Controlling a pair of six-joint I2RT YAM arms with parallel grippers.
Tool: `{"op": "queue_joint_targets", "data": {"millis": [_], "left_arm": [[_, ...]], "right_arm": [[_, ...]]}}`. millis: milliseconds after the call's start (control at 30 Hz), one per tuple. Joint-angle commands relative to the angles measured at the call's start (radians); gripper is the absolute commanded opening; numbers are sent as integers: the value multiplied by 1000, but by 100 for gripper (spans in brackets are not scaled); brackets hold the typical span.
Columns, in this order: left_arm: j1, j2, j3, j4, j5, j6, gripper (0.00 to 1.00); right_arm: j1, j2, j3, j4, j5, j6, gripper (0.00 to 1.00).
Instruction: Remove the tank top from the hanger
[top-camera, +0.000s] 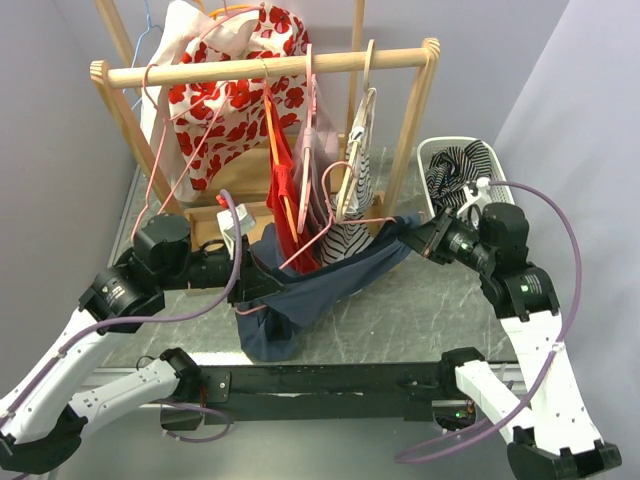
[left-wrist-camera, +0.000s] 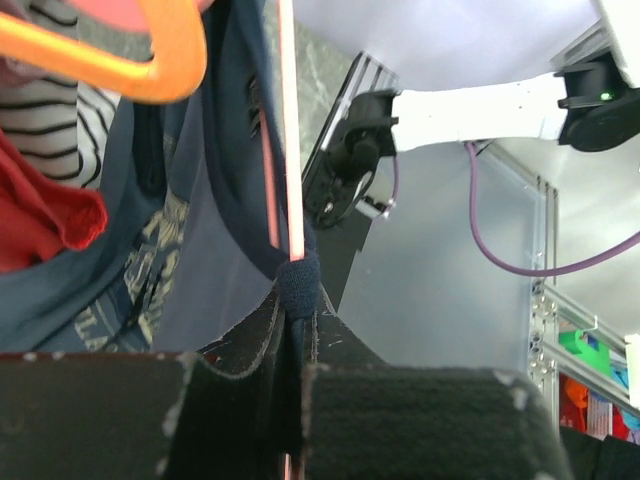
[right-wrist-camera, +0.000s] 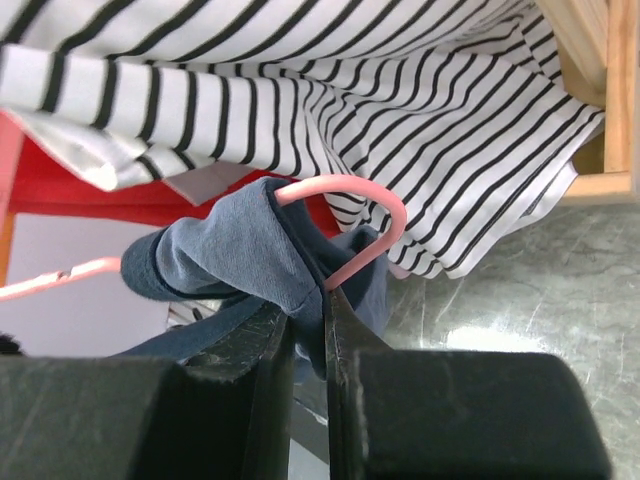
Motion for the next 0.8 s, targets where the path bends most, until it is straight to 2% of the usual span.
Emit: {"op": "queue_joint_targets", "data": {"millis": [0,100,333,367,400,500,633,700,733,767], "left_arm": [[2,-52,89,-135,91,49,1],[1,-39,63,-109,111,42,1],[1,-28,-3,70,171,-24,1],[1,-25,-3,79,172,-26,1],[1,-20,-3,78,171,-24,1],[1,-3,9,66,175,-7,1],[2,4,12,73,180,-4,1],[1,3,11,70,168,-6,1],[2,4,9,67,166,-3,1],[1,4,8,61,149,-4,1]], "right_arm": [[-91,-12,29,-14,303,-193,1],[-92,-7,52,-11,222,-195,8],[-91,-12,19,13,88,-193,29],[-92,-15,15,15,80,-193,45],[-91,-14,12,18,47,-198,47],[-89,-17,-3,29,30,-195,47],[-88,-15,-17,49,8,-192,37],[-86,-12,-17,52,-8,-193,21],[-84,-13,-14,50,-10,-196,4],[-83,-17,-8,44,8,-196,0]]}}
